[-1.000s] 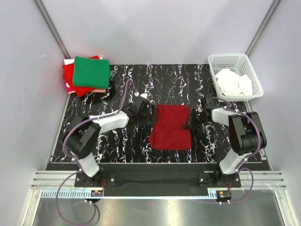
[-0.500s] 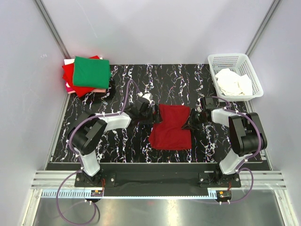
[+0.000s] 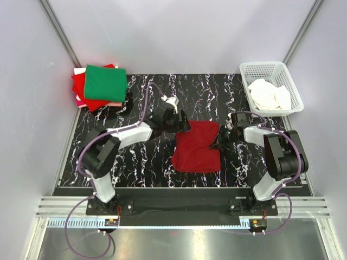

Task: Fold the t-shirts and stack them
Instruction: Fold the tshirt, then neatly place the folded tshirt to the corner

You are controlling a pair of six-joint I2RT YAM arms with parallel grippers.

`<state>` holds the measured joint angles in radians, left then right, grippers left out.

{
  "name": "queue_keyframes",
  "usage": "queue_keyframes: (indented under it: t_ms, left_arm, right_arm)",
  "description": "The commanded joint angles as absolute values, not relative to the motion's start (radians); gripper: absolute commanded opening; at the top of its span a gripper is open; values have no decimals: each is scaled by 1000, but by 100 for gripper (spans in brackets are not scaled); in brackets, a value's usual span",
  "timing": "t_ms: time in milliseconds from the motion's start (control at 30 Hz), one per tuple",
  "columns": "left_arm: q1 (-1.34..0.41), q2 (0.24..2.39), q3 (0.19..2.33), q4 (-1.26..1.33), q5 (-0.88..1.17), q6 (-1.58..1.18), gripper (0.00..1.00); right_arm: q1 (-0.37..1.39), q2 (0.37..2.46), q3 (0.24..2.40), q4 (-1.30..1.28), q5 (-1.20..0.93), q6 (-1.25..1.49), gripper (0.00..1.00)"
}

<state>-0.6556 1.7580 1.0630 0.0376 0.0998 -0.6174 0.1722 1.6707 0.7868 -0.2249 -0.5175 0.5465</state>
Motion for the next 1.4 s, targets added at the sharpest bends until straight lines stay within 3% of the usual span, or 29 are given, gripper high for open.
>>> queue_keyframes:
  t_ms: [0, 333, 567, 733, 833, 967, 1367]
  left_arm:
    - [-649, 1876, 1202, -53, 94, -572, 77]
    - [-508, 1960, 1216, -181, 3, -516, 72]
    - [-471, 2019, 1344, -383, -228, -411, 69]
    - [-466, 1950, 1356, -434, -336, -403, 65]
    - [-468, 1862, 1266, -346, -247, -410, 66]
    - [-459, 1760, 1068, -4, 169, -455, 78]
    - [-463, 1877, 887, 330, 365, -643, 84]
  right_arm:
    - [187, 1663, 764, -232, -476, 526, 11]
    - [186, 1664, 764, -230, -479, 523, 11]
    - [186, 1667, 764, -230, -482, 523, 11]
    - [186, 1670, 767, -232, -483, 523, 11]
    - [186, 1672, 767, -230, -483, 523, 11]
    - [187, 1671, 767, -229, -483, 523, 11]
    - [186, 1672, 769, -232, -486, 520, 11]
